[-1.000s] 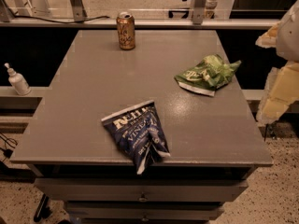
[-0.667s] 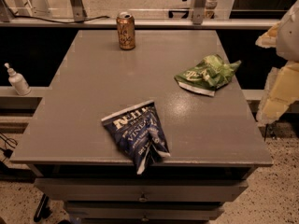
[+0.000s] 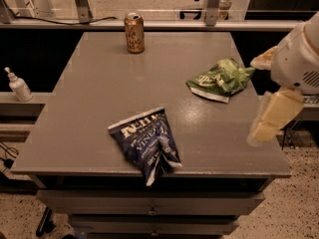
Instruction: Move blue chip bag near orange can
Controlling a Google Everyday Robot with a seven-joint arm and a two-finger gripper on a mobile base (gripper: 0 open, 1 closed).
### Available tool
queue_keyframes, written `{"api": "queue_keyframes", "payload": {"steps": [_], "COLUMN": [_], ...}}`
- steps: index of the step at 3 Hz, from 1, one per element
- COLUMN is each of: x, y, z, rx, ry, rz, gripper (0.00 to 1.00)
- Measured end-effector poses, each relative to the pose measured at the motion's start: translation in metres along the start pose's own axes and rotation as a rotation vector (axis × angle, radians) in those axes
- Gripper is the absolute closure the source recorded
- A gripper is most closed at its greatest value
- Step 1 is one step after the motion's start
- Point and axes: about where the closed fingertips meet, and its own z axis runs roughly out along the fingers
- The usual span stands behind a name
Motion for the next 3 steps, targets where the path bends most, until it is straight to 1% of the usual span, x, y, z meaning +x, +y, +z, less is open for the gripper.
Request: {"api": "queue_keyframes", "payload": {"steps": [1,2,3], "x": [-0.034,-0.066,-0.094], "y": [0.021,0.049,0.079], "z": [0.032,0.06,0.076], "rx": [-0.042,-0.089,-0.145], "ry": [-0.111,-0.221,-0.303], "rz": [-0.012,-0.009,-0.003], "gripper": [0.0,0.0,0.0]}}
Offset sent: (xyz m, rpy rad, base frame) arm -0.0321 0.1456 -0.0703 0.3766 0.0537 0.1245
